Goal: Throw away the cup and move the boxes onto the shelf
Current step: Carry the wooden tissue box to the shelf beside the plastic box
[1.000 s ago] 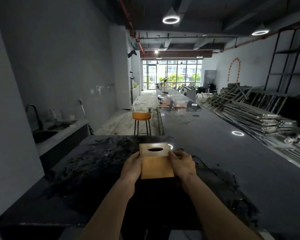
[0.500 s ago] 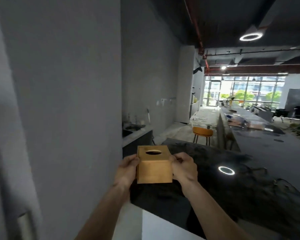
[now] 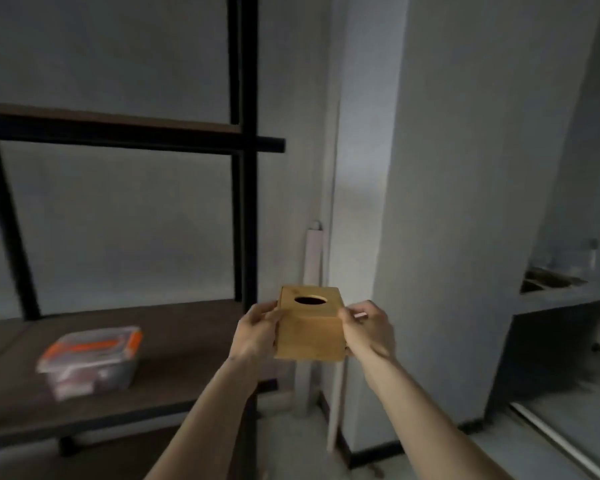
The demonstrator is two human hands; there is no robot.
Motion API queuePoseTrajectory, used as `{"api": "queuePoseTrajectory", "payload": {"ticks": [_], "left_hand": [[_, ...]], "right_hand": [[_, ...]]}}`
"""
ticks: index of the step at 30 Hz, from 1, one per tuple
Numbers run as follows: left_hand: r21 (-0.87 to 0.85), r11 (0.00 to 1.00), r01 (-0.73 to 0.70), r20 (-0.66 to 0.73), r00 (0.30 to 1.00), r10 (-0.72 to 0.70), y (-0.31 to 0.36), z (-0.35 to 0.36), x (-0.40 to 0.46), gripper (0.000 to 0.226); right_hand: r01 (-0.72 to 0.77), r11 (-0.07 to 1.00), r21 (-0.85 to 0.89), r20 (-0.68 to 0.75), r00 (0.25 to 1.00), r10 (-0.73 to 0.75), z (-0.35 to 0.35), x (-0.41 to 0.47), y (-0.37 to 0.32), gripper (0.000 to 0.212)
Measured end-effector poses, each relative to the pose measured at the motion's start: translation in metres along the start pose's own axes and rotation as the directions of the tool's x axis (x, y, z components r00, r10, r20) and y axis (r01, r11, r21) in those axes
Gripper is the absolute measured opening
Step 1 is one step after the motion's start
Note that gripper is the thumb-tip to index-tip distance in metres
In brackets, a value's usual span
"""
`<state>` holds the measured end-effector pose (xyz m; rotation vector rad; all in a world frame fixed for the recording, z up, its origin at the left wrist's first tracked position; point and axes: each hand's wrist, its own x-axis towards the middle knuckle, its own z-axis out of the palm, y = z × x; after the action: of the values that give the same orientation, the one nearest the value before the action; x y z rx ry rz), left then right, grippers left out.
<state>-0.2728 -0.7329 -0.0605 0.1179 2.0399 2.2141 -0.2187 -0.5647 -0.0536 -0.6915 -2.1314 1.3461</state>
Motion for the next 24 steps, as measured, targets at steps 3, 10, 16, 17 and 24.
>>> {"api": "queuePoseTrajectory", "payload": {"ticks": [3,10,16,17,24], "left_hand": [[0.048,0.999,-0.014,-0.147,0.989,0.02,-0.004,-0.083,0.006,0.022],[0.057,0.998,0.008,-0.374,0.927,0.014,-0.011,-0.206,0.035,0.013],[0.058,0.998,0.033,-0.392,0.92,-0.007,-0.025,-0.247,0.112,0.022],[0.06,0.997,0.041,-0.392,0.92,-0.014,-0.029,-0.251,0.13,0.023],[0.067,0.988,0.136,-0.364,0.926,-0.102,-0.061,-0.263,0.256,0.015]], "right_hand": [[0.044,0.999,0.008,0.157,0.987,-0.045,0.076,-0.024,-0.026,0.015],[0.122,0.987,0.1,0.347,0.926,-0.149,0.215,-0.04,-0.057,0.012],[0.164,0.983,0.079,0.379,0.907,-0.182,0.3,0.002,-0.06,0.019],[0.166,0.983,0.075,0.378,0.908,-0.182,0.313,0.014,-0.059,0.019],[0.118,0.993,-0.024,0.416,0.904,-0.097,0.401,0.113,-0.042,0.017]]}}
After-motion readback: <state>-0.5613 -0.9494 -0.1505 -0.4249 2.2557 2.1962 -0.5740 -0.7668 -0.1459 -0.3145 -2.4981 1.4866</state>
